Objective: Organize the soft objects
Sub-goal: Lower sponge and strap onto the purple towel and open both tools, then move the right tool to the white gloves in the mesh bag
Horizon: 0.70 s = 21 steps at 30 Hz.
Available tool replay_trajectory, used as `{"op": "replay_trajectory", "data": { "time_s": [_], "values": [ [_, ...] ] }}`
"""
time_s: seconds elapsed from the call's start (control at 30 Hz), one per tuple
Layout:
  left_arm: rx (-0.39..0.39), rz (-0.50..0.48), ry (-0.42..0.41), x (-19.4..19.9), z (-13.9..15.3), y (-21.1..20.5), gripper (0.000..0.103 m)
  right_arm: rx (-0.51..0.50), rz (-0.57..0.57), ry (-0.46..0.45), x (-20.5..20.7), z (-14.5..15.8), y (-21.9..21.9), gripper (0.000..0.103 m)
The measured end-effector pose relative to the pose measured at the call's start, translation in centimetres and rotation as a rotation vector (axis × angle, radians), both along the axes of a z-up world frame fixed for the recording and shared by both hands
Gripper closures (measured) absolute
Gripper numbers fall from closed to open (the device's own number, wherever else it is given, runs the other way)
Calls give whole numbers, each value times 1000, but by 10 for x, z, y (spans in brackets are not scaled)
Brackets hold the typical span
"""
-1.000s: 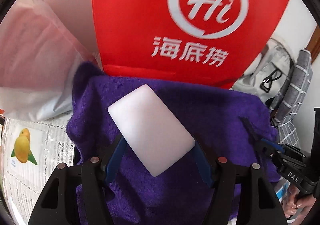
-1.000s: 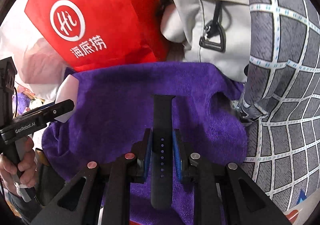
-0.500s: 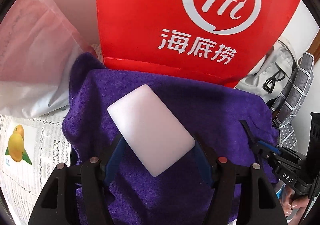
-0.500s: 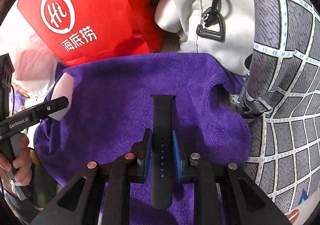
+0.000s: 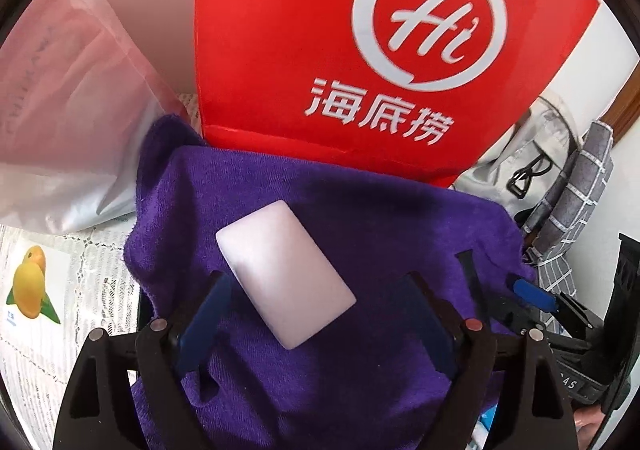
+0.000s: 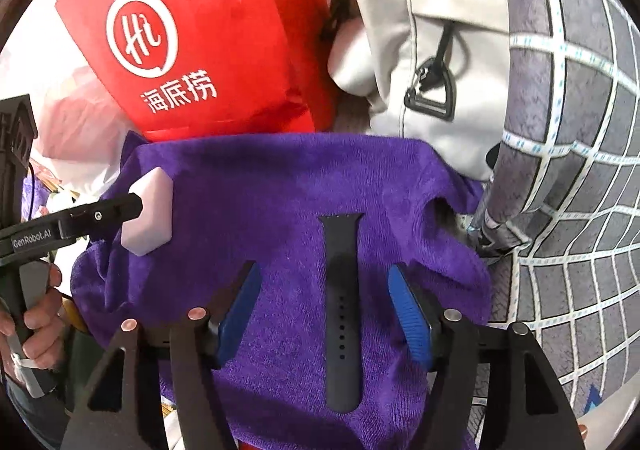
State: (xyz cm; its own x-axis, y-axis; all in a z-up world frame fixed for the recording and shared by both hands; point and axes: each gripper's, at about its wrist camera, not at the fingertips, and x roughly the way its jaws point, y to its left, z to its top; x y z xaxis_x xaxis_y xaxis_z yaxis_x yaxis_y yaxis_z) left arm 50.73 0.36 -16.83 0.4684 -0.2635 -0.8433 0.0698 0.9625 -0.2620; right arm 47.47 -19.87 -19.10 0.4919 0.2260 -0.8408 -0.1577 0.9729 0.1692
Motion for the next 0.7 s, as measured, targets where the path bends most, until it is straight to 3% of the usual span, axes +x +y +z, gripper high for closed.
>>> {"op": "replay_trajectory", "data": {
  "time_s": [0.17,0.33,0.6,0.7],
  "values": [
    [-21,-27,-26,-9,17,2,16,7,21,-34,-13,19,10,37],
    [9,-48,-75,-21,38,0,16,-26,35,-55,-50,31,19,37],
    [-18,-66,-160,-44,81,4,16,92,59,-30,-164,48,14,37],
    [-6,-68,-205,-55,96,-1,16,86,59,-8,-204,51,18,27]
  ]
}}
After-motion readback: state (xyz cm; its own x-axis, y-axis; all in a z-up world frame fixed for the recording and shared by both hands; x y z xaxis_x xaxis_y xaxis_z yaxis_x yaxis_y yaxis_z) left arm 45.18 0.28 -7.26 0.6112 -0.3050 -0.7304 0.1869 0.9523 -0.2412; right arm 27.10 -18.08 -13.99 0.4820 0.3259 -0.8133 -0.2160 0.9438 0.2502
